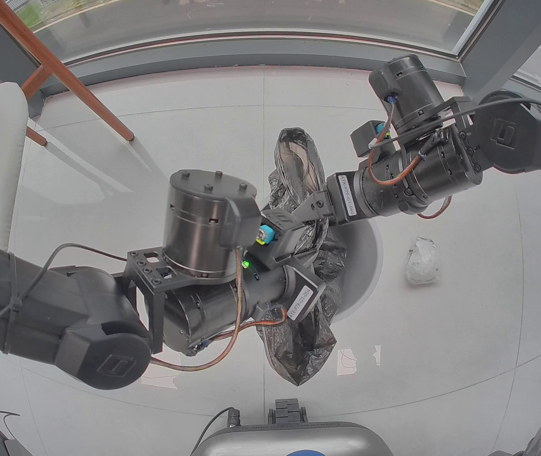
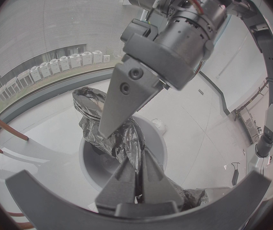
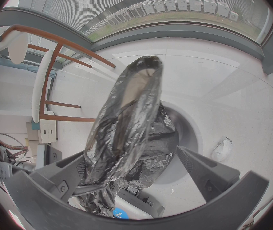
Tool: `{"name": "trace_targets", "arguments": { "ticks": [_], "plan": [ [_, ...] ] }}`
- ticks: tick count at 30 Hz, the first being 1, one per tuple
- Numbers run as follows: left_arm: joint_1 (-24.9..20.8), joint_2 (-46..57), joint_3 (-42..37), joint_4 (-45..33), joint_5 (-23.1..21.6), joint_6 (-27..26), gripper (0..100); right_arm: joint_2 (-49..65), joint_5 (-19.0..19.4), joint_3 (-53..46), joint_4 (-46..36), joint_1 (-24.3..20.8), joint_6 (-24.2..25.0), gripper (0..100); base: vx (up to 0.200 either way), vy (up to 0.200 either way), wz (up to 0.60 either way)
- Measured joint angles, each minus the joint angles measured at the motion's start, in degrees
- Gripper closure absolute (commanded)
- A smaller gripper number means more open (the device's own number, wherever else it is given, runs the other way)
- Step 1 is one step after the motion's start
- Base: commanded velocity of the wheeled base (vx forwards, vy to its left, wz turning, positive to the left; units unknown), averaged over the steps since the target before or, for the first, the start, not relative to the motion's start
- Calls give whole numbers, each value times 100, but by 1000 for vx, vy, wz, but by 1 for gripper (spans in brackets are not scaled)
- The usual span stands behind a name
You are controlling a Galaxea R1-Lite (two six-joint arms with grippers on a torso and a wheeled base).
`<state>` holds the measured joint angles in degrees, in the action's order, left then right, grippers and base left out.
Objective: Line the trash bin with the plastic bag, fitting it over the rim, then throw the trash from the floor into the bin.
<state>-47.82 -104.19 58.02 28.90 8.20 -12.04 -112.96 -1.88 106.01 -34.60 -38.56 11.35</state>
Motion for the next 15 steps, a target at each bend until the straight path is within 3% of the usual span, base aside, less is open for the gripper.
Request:
{"name": "trace_targets", "arguments": {
  "ticks": [15],
  "plan": [
    [0, 11, -44, -195, 13, 1, 100, -116, 106, 818, -21, 356, 233, 0, 0, 0, 0]
  ]
}}
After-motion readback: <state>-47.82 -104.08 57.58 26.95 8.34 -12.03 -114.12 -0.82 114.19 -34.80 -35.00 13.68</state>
